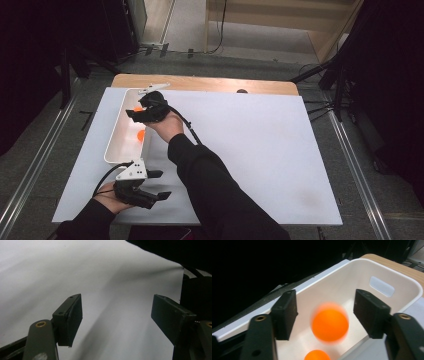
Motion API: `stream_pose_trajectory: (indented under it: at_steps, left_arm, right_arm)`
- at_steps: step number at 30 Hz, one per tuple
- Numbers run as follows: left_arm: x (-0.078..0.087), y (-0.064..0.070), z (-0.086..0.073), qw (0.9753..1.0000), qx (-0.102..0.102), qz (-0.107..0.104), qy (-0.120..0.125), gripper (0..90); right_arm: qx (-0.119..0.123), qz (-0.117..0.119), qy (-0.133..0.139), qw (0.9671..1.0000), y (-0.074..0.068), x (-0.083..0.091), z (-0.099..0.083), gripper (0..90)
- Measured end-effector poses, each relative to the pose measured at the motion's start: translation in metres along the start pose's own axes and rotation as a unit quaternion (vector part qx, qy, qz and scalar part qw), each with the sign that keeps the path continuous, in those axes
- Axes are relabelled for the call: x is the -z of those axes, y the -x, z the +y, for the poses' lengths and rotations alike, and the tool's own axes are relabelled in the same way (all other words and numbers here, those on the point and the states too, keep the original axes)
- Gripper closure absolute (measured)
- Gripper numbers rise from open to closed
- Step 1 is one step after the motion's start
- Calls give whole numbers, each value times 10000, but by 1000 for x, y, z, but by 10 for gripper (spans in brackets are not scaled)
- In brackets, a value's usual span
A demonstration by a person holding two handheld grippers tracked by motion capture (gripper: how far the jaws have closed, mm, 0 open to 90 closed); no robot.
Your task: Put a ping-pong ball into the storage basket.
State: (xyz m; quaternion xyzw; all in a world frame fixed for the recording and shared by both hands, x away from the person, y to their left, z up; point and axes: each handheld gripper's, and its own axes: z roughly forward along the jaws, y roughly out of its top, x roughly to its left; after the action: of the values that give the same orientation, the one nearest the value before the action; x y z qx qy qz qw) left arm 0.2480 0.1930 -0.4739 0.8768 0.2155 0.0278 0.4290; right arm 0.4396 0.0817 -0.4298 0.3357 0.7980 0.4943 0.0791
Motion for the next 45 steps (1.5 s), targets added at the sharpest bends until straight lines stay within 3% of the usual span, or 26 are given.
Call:
stream_pose_trajectory:
  at_steps: [13, 20, 35, 45]
  left_arm:
    - [0, 0, 0, 10000, -3, -5, -3, 255]
    - [0, 0, 0, 10000, -24, 5, -23, 255]
    - [-2, -1, -1, 10000, -34, 38, -54, 255]
    - [-2, -1, -1, 10000, -12, 49, -72, 255]
  right_arm:
    - [84, 284, -90, 9995, -8, 2, 0, 262]
    - [195, 293, -167, 9992, -9, 12, 0, 233]
    - [225, 198, -202, 9993, 0, 45, -14, 221]
    - [102, 257, -106, 9996, 12, 71, -33, 222]
